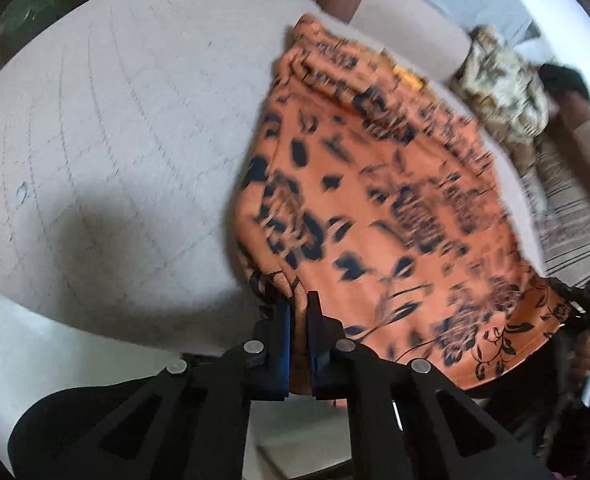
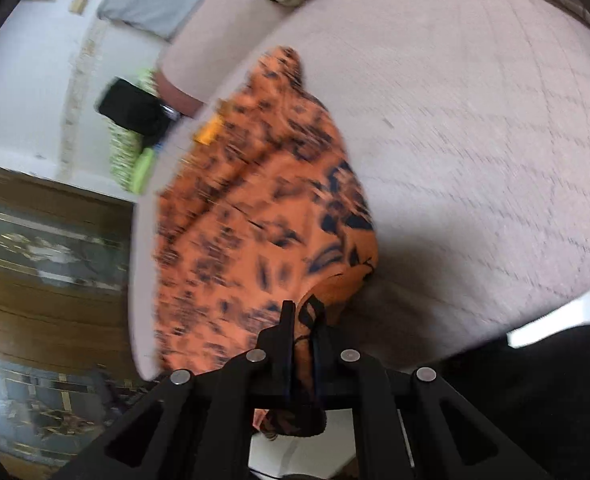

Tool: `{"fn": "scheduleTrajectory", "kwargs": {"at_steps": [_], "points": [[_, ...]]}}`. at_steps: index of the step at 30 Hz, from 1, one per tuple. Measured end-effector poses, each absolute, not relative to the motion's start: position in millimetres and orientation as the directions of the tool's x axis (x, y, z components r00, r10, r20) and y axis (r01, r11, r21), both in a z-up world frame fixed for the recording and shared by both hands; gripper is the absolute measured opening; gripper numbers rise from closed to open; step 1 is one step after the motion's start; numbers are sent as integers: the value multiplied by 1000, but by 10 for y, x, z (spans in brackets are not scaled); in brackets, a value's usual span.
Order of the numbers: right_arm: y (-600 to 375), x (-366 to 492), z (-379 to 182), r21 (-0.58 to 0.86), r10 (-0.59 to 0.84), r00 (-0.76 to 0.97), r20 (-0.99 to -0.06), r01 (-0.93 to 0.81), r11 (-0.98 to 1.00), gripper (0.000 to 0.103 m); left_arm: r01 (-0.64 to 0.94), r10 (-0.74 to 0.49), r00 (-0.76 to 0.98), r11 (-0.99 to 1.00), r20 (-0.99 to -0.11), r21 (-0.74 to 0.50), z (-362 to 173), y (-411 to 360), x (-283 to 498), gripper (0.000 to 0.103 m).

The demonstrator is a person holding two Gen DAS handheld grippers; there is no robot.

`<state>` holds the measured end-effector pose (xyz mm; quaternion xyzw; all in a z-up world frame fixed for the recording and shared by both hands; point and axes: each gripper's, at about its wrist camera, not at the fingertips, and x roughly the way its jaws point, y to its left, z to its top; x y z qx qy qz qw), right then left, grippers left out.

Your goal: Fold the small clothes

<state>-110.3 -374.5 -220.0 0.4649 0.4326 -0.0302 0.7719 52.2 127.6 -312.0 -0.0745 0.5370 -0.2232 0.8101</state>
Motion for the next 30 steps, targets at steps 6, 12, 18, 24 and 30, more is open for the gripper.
{"fn": "scheduleTrajectory", "kwargs": {"at_steps": [6, 12, 18, 24, 30], "points": [[-4021, -718, -1686, 764, 344, 735, -584, 356, 538, 7, 308, -602, 347, 797, -719, -519, -2512, 1257, 895, 6], [-4432, 7, -1506, 811, 292, 808, -511, 341, 475, 7, 349, -644, 415, 765, -643, -541, -1893, 962, 1699, 6], [-4991, 902, -1925, 840, 200, 835, -512, 438, 321, 11, 230, -547, 499, 832, -672, -505, -1894, 576, 2939, 7], [-5272, 1043, -2730, 867, 86, 864, -496, 488, 102, 89, 44, -456, 521, 859, -722, -511, -2562, 426, 3548, 8], [-5093, 1194, -2192, 765, 36, 845, -534, 464, 446, 79, 62, -339, 821, 852, -459, -519, -2300, 686, 2706, 46]]}}
